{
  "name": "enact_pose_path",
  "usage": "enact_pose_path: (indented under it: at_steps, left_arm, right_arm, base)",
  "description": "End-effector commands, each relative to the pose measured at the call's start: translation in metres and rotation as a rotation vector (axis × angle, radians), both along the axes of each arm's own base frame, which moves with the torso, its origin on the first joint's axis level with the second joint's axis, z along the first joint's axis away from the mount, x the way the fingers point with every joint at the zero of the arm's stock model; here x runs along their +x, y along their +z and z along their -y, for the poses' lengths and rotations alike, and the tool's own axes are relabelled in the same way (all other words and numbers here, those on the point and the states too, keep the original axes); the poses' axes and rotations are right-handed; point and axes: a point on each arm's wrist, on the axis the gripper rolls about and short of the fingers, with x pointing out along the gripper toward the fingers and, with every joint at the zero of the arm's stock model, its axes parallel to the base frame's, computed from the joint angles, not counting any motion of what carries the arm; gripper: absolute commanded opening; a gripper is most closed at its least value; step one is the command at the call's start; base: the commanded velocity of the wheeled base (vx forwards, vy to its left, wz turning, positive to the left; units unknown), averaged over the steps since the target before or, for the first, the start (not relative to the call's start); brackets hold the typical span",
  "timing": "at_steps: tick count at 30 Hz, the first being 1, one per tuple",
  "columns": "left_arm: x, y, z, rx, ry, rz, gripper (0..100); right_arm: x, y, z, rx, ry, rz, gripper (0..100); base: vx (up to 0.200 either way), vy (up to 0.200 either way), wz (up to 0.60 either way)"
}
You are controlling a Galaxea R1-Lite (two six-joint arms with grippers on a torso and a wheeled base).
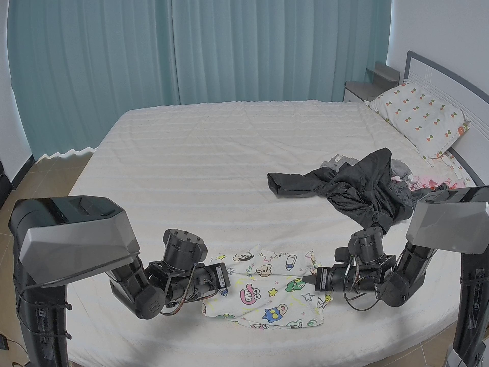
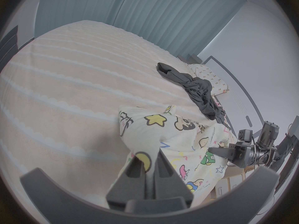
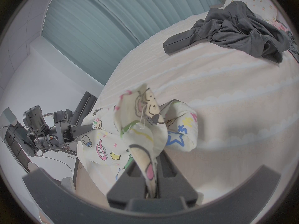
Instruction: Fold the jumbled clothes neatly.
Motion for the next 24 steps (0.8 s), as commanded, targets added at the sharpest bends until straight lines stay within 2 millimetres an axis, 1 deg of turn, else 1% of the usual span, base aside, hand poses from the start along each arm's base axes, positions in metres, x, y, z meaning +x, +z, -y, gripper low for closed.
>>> enact_pose_path:
  at_steps: [1, 6, 7, 8, 13, 14, 17, 18, 19, 22, 23, 24]
  left_arm:
    - [0.013, -0.013, -0.005, 0.010, 0.028, -0.009, 0]
    - [0.022, -0.020, -0.006, 0.009, 0.041, -0.012, 0]
    - [0.024, -0.022, -0.007, 0.010, 0.045, -0.013, 0]
    - [0.024, -0.023, -0.007, 0.010, 0.046, -0.014, 100]
    - [0.023, -0.023, -0.010, 0.013, 0.051, -0.018, 100]
    - [0.024, -0.021, -0.013, 0.010, 0.059, -0.012, 100]
    - [0.028, -0.007, -0.021, -0.009, 0.087, 0.019, 100]
    - [0.028, -0.007, -0.021, -0.009, 0.087, 0.019, 100]
    - [0.032, 0.000, -0.027, -0.020, 0.105, 0.038, 100]
    - [0.039, 0.002, -0.027, -0.021, 0.115, 0.056, 100]
    - [0.040, 0.001, -0.027, -0.018, 0.118, 0.056, 100]
    - [0.041, -0.005, -0.027, -0.008, 0.127, 0.047, 100]
  right_arm:
    - [0.008, -0.011, -0.004, -0.011, -0.009, 0.000, 0]
    - [0.014, -0.014, -0.006, -0.017, -0.012, 0.009, 0]
    - [0.015, -0.015, -0.005, -0.020, -0.012, 0.008, 100]
    - [0.016, -0.017, -0.006, -0.023, -0.012, 0.008, 100]
    - [0.018, -0.016, 0.001, -0.020, -0.031, 0.017, 100]
    - [0.019, -0.015, 0.003, -0.017, -0.038, 0.022, 100]
    - [0.023, -0.007, 0.010, 0.000, -0.061, 0.059, 100]
    - [0.023, -0.007, 0.010, 0.000, -0.061, 0.059, 100]
    - [0.024, -0.006, 0.014, 0.000, -0.072, 0.066, 100]
    - [0.027, -0.011, 0.013, -0.004, -0.074, 0.058, 100]
    - [0.027, -0.013, 0.013, -0.005, -0.074, 0.055, 100]
    - [0.028, -0.016, 0.013, -0.008, -0.077, 0.053, 100]
  base:
    - [0.000, 0.000, 0.00]
    - [0.000, 0.000, 0.00]
    - [0.000, 0.000, 0.00]
    - [0.000, 0.000, 0.00]
    - [0.000, 0.000, 0.00]
    - [0.000, 0.000, 0.00]
    - [0.000, 0.000, 0.00]
    - [0.000, 0.000, 0.00]
    - [0.000, 0.000, 0.00]
    - [0.000, 0.000, 0.00]
    - [0.000, 0.000, 0.00]
    - [0.000, 0.000, 0.00]
